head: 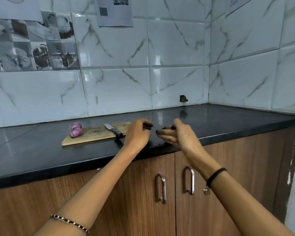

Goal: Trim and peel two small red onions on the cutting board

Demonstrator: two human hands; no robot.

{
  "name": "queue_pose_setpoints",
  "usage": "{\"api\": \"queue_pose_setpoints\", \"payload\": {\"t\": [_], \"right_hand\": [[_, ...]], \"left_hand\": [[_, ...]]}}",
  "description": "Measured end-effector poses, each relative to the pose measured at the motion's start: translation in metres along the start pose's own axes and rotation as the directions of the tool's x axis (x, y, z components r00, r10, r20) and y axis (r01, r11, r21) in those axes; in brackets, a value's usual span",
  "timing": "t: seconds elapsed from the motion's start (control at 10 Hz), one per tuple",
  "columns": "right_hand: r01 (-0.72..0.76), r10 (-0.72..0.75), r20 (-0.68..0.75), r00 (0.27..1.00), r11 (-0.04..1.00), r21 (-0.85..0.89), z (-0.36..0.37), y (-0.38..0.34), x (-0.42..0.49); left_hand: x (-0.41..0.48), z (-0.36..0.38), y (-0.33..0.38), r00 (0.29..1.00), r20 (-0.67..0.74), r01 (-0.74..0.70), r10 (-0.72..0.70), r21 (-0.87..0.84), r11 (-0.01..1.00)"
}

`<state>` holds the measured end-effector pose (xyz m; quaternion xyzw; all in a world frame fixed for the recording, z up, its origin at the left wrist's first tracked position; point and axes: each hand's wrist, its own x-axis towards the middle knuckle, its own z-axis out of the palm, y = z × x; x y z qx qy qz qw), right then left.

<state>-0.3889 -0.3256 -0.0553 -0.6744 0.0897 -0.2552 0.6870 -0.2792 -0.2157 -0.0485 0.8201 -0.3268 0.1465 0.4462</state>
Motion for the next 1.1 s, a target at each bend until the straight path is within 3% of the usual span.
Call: {"api": "queue_pose_setpoints", "payload": {"t": [0.1, 0.2, 0.3, 0.4, 0.5, 0.6, 0.7, 0.8, 0.9, 1.0, 1.1], "right_hand": [[-0.204, 0.179, 0.097, 0.979, 0.876, 0.437, -0.032, -0.002, -0.002], [-0.282, 0.246, 0.144, 0.959, 0.74, 0.61, -0.074, 0.014, -0.013], [-0.281, 0.303, 0.089, 0.949, 0.679, 0.678, -0.127, 0.041, -0.025], [-0.259, 0.378, -0.042, 0.925, 0.706, 0.659, -0.183, 0.075, -0.041], [-0.25, 0.445, -0.229, 0.866, 0.78, 0.574, -0.236, 0.117, -0.056], [-0.336, 0.502, -0.422, 0.755, 0.849, 0.409, -0.291, 0.182, -0.072], [-0.51, 0.426, -0.642, 0.638, 0.858, 0.062, -0.331, 0.254, -0.089], [-0.663, 0.248, -0.735, 0.631, 0.665, -0.344, -0.353, 0.302, -0.105], [-0.685, 0.226, -0.698, 0.68, 0.536, -0.493, -0.367, 0.331, -0.112], [-0.66, 0.18, -0.649, 0.739, 0.386, -0.644, -0.371, 0.348, -0.109], [-0.696, 0.183, -0.678, 0.712, 0.314, -0.646, -0.365, 0.348, -0.105]], "left_hand": [[-0.01, 0.022, 0.019, 1.0, -0.017, -0.004, 0.001, -0.14, 0.99], [-0.019, 0.06, 0.044, 1.0, 0.015, -0.002, 0.006, -0.26, 0.966], [-0.03, 0.107, 0.069, 0.995, 0.026, -0.08, 0.092, -0.304, 0.949], [-0.048, 0.168, 0.086, 0.977, 0.116, -0.137, 0.179, -0.306, 0.942], [-0.078, 0.242, 0.094, 0.929, 0.307, -0.132, 0.208, -0.253, 0.959], [-0.114, 0.337, 0.076, 0.821, 0.562, -0.019, 0.101, -0.149, 0.989], [-0.153, 0.421, 0.038, 0.68, 0.732, 0.158, -0.03, -0.106, 0.982], [-0.191, 0.469, 0.01, 0.593, 0.794, 0.263, -0.13, -0.038, 0.964], [-0.213, 0.486, 0.0, 0.604, 0.783, 0.273, -0.146, -0.031, 0.962], [-0.215, 0.494, -0.01, 0.616, 0.78, 0.147, -0.108, 0.021, 0.989], [-0.21, 0.49, -0.014, 0.583, 0.811, 0.031, -0.051, 0.041, 0.999]]}}
